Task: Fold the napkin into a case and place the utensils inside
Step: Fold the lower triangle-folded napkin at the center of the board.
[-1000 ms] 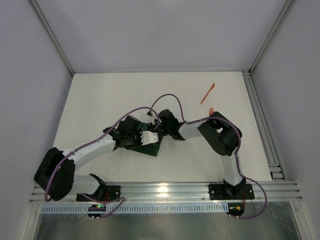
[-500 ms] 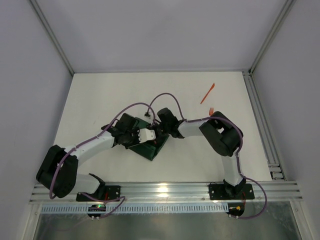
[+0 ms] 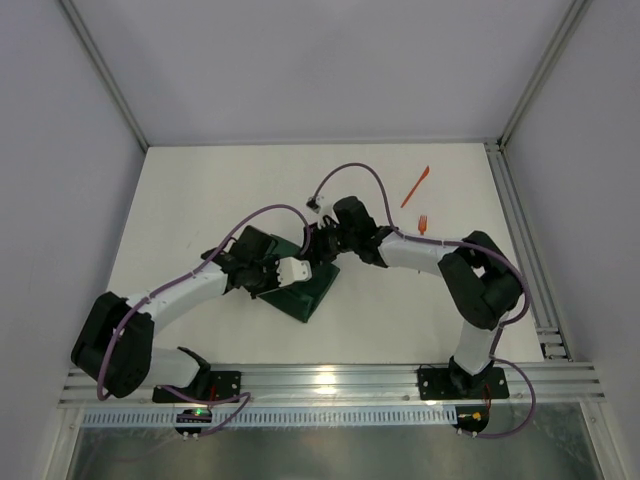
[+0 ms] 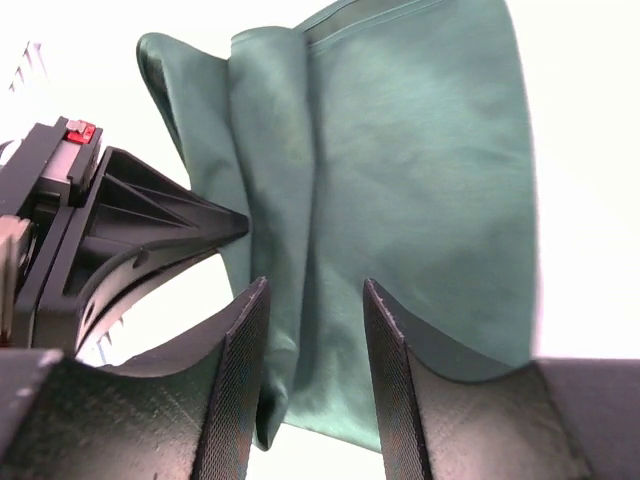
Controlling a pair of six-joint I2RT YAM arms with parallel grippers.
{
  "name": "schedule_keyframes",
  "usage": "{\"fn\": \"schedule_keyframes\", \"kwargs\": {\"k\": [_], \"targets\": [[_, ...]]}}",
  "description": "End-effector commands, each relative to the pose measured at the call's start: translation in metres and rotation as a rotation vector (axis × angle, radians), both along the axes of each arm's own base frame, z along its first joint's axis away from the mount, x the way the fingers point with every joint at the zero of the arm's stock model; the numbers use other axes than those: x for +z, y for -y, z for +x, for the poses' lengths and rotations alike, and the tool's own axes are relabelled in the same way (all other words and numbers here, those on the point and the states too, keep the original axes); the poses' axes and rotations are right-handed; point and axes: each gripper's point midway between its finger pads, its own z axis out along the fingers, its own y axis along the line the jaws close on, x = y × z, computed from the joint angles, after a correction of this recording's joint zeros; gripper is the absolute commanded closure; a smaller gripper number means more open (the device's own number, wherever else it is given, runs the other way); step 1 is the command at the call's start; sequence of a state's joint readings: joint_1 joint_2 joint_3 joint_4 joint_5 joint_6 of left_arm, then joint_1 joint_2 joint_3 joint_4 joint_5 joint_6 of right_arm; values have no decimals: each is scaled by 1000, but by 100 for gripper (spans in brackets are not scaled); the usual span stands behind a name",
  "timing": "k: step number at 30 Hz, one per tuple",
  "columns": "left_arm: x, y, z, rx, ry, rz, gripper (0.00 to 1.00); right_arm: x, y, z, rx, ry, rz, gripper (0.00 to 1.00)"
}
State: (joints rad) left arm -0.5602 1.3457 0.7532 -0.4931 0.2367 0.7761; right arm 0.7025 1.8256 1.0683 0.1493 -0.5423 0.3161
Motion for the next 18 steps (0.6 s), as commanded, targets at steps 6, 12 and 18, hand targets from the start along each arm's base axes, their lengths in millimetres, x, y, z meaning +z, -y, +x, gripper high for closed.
{"fn": "schedule_keyframes", "kwargs": {"k": [6, 12, 18], "targets": [[21, 11, 7, -11, 26, -60, 100, 16, 38, 6, -152, 103, -24, 50], [18, 11, 6, -2, 12, -60, 100, 32, 59, -25, -180, 165, 97, 19], [17, 13, 7, 2, 3, -68, 100, 24, 57, -64, -92, 241, 128, 19]]}}
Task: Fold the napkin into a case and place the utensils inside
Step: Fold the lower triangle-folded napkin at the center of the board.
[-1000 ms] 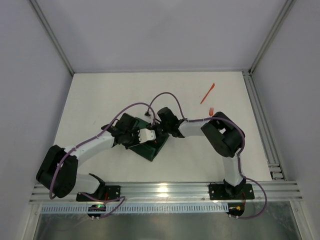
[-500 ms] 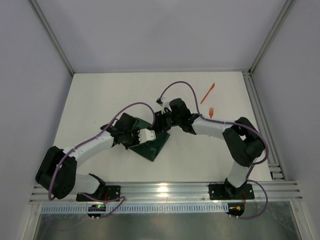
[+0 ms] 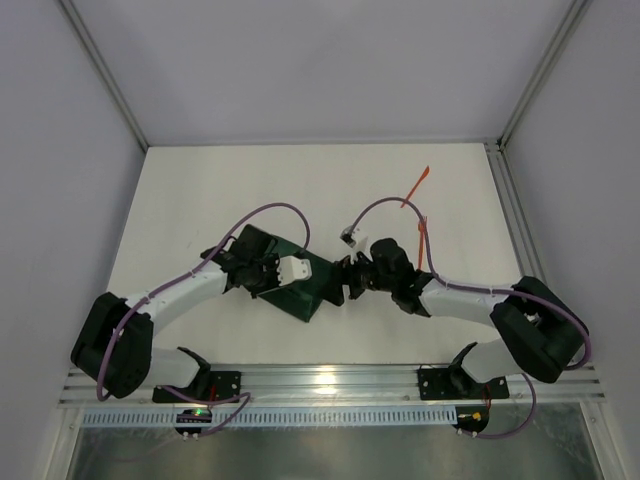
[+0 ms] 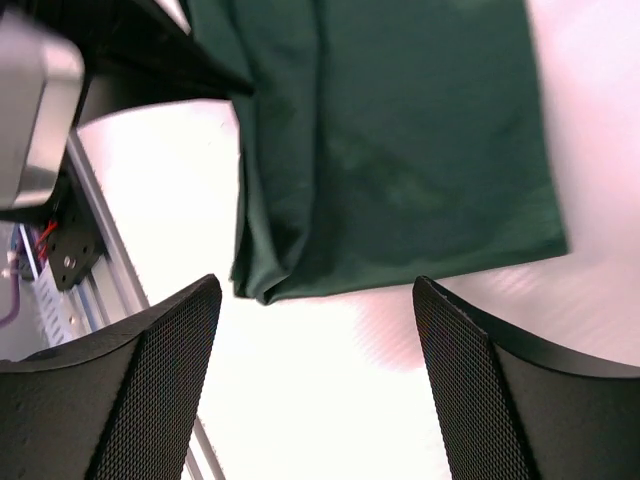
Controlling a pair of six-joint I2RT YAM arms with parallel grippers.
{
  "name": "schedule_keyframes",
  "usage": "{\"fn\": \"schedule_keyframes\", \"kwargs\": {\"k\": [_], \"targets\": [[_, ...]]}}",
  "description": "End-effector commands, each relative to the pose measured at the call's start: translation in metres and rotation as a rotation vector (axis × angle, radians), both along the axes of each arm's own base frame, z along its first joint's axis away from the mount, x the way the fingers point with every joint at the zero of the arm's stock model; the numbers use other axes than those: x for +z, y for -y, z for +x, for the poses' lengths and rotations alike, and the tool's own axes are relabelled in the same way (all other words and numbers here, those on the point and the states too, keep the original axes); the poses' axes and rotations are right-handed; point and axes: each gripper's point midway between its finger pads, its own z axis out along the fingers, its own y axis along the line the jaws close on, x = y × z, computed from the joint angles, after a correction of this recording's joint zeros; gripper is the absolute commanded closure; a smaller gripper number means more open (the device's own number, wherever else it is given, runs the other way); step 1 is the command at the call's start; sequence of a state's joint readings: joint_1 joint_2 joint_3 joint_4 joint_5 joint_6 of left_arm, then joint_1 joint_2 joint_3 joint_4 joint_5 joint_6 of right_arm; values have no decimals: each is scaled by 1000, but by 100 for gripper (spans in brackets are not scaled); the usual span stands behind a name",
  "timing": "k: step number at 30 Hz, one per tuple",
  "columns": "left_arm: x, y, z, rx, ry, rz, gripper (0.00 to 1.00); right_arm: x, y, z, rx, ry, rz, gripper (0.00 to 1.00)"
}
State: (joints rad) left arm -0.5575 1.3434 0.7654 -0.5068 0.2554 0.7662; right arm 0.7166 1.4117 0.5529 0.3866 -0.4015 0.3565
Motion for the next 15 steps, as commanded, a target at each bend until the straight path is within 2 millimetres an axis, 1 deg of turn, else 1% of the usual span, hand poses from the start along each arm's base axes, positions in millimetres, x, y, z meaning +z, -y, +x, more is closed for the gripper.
{"fn": "schedule_keyframes", "kwargs": {"k": [1, 2, 3, 4, 6, 7, 8, 9, 11, 12, 13, 15], "targets": [[14, 10, 8, 2, 14, -52, 100, 19, -19, -11, 56, 138, 56, 19], [14, 10, 8, 6, 13, -52, 100, 12, -19, -12, 43, 149, 28, 19], [14, 10, 9, 7, 15, -54, 100, 11, -22, -13, 46, 159, 25, 19], [14, 10, 9, 8, 14, -54, 100, 3, -27, -20, 61, 147, 19, 19], [15, 11, 9, 12, 13, -60, 100, -1, -36, -20, 60, 152, 36, 19], [15, 11, 9, 15, 9, -61, 100, -1, -41, -24, 75, 155, 46, 19], [14, 11, 9, 15, 8, -60, 100, 4, -47, -24, 82, 175, 73, 19], [15, 11, 9, 16, 7, -58, 100, -1, -51, -24, 89, 172, 70, 19], [14, 11, 8, 15, 0, -55, 100, -3, -58, -25, 99, 170, 76, 19], [14, 11, 8, 15, -2, -55, 100, -10, -63, -21, 95, 154, 58, 19], [15, 11, 8, 15, -1, -56, 100, -19, -62, -21, 94, 135, 31, 19], [15, 11, 8, 17, 0, -59, 100, -26, -63, -19, 84, 131, 16, 19]]}}
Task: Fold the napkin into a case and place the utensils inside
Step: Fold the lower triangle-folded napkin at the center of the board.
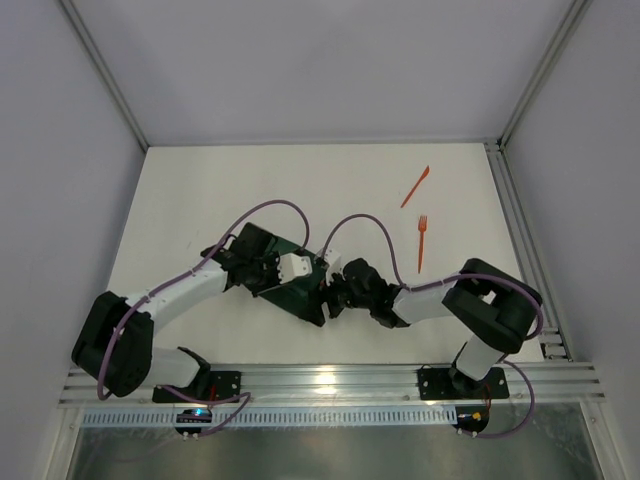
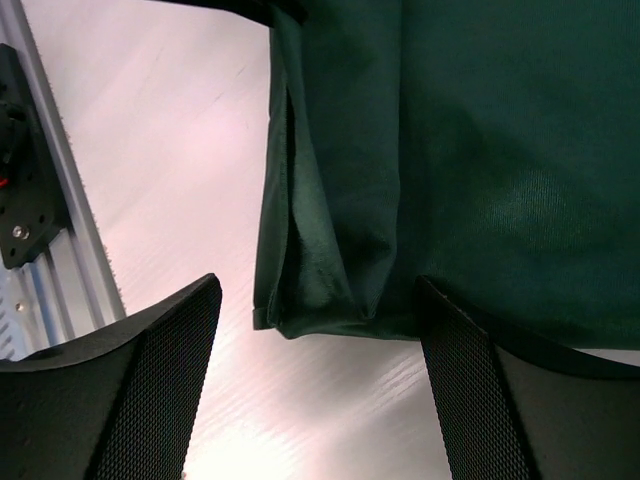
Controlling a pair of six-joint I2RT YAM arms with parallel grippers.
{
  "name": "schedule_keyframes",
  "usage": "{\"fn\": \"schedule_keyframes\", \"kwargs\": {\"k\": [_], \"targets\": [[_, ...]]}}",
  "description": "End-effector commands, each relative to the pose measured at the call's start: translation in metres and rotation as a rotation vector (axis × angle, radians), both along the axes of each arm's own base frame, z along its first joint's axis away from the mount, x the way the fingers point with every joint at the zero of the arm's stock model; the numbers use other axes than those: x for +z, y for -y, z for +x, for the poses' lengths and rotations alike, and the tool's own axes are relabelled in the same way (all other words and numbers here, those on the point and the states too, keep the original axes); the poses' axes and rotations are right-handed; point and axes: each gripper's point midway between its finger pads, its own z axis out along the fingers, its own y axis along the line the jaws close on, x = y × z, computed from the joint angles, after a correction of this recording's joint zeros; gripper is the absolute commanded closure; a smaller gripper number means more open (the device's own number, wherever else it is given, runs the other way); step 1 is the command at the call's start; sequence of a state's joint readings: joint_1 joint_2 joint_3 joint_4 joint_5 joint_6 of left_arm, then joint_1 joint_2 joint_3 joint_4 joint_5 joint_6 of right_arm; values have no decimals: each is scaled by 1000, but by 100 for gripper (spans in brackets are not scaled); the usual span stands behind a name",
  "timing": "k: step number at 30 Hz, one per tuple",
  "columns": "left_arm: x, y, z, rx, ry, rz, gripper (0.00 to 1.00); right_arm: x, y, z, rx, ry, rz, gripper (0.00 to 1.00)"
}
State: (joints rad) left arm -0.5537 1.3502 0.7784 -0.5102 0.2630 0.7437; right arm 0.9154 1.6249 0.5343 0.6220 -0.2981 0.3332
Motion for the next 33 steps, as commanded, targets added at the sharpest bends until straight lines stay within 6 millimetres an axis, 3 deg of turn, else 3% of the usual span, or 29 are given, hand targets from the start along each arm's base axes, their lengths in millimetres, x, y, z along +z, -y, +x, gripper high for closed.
{"fn": "schedule_keyframes", "kwargs": {"k": [1, 3, 6, 10, 11, 12, 14, 20, 22, 25, 27, 31, 33], "targets": [[13, 9, 7, -1, 12, -47, 100, 19, -18, 18, -29, 81, 78, 19], [12, 8, 6, 0, 7, -47, 100, 20, -23, 17, -15, 74, 93, 20], [10, 9, 6, 4, -3, -48, 100, 23, -31, 15, 21, 66, 124, 31], [9, 9, 9, 23, -9, -52, 100, 19, -32, 15, 10, 48, 133, 64], [8, 9, 11, 32, -13, -53, 100, 16, -30, 17, 1, 38, 125, 77], [8, 8, 11, 47, -19, -58, 98, 14, -29, 18, -6, 25, 121, 82], [11, 6, 17, 72, -18, -66, 87, 8, -25, 20, -27, -17, 117, 92], [27, -8, 38, 175, -33, -113, 59, -11, -15, 31, -79, -119, 81, 96], [38, -13, 44, 208, -47, -163, 54, -18, -14, 29, -73, -146, 61, 96], [55, -42, 68, 366, -70, -231, 54, -27, -14, 28, -78, -181, 42, 96], [58, -51, 75, 428, -100, -238, 55, -29, -14, 27, -73, -196, 38, 96], [26, -62, 73, 484, -209, -201, 55, -30, -14, 27, -63, -204, 21, 96], [18, -62, 72, 494, -244, -213, 50, -29, -14, 27, -53, -207, 15, 96]]}}
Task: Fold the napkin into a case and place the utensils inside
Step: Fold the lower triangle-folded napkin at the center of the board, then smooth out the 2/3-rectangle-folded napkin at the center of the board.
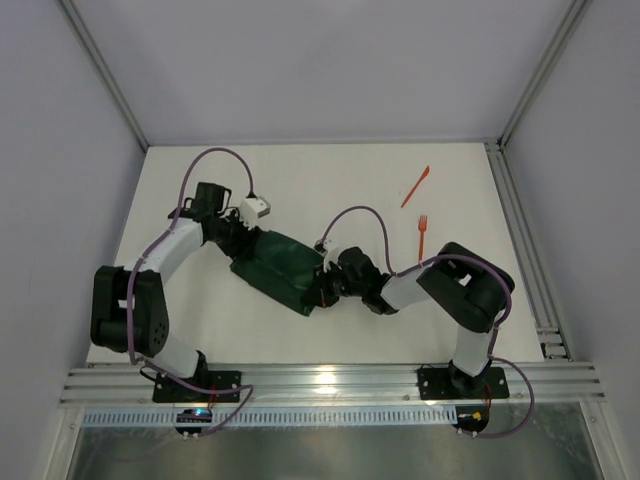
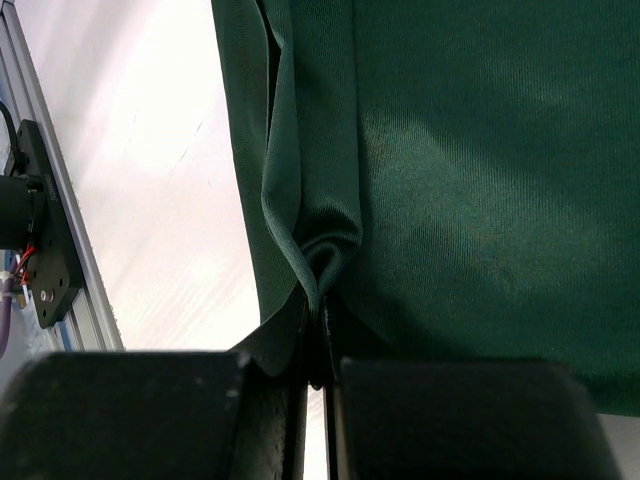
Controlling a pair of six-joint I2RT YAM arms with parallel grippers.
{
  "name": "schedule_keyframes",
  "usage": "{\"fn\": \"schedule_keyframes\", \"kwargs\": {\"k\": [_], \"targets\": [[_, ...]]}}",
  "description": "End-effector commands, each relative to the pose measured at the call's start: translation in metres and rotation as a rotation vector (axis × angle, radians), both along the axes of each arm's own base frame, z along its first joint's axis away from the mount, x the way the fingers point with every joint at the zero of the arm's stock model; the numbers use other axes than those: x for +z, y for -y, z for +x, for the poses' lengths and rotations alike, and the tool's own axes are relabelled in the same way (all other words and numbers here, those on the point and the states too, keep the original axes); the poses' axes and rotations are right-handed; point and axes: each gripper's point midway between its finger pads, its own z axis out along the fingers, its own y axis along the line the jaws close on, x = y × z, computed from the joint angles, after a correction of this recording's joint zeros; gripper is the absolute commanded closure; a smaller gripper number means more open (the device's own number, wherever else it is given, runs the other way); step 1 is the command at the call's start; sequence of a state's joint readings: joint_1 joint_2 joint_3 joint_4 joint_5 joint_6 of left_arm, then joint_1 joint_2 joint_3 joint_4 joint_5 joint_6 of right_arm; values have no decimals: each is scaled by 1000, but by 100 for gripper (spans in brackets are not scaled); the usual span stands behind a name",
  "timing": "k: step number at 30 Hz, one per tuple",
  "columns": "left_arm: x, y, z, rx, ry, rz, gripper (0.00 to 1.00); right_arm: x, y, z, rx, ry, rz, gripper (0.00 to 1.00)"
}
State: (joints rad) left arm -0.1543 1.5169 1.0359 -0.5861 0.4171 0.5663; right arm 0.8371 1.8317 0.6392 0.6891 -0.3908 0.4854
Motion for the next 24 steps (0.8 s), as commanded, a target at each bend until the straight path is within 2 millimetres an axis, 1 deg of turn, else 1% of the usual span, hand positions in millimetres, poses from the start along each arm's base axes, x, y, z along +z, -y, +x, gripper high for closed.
{"fn": "schedule_keyframes", "kwargs": {"k": [1, 3, 4, 6, 8, 9, 11, 12, 13, 14, 15, 16, 17, 18, 19, 20, 21, 23, 24], "targets": [[-17, 4, -14, 25, -130, -72, 48, -3, 0, 0, 17, -23, -24, 96], [-24, 6, -15, 17, -160, -101, 42, -2, 0, -1, 29, -28, -27, 96], [-28, 7, -15, 9, -172, -108, 41, 0, 0, 0, 40, -10, -30, 96], [-29, 11, -18, -29, -173, -135, 39, 1, 2, -5, 75, 4, -41, 96], [-34, 8, -22, -29, -188, -141, 38, 1, 4, -7, 99, 13, -56, 96], [-36, 9, -23, -27, -196, -140, 39, 2, 3, -10, 119, 1, -52, 96], [-44, 6, -26, -12, -225, -124, 46, 2, 1, -13, 136, -30, -40, 96], [-52, 2, -28, 3, -246, -103, 58, 2, 0, -15, 145, -40, -34, 96], [-54, 3, -29, 15, -260, -108, 65, 1, 0, -18, 153, -52, -32, 96], [-55, 3, -34, 7, -280, -112, 75, 0, 1, -20, 152, -60, -32, 96], [-55, 3, -36, 8, -281, -110, 78, 2, 1, -19, 151, -58, -27, 96], [-54, 2, -38, 4, -271, -109, 80, 2, 2, -21, 153, -59, -28, 96], [-56, 1, -43, 6, -273, -101, 84, 0, 4, -22, 154, -63, -35, 96], [-50, 0, -45, 1, -249, -97, 85, 2, 4, -23, 157, -61, -35, 96], [-49, -3, -49, -9, -243, -85, 86, 2, 6, -28, 172, -77, -36, 96], [-47, -4, -53, -16, -240, -80, 89, 2, 7, -31, 183, -86, -36, 96], [-44, -5, -63, -26, -247, -78, 92, 4, 7, -34, 194, -92, -31, 96], [-40, -4, -73, -48, -250, -81, 98, 6, 8, -47, 235, -119, -27, 96], [-41, -5, -85, -53, -278, -80, 98, 11, 8, -51, 251, -121, -15, 96]]}}
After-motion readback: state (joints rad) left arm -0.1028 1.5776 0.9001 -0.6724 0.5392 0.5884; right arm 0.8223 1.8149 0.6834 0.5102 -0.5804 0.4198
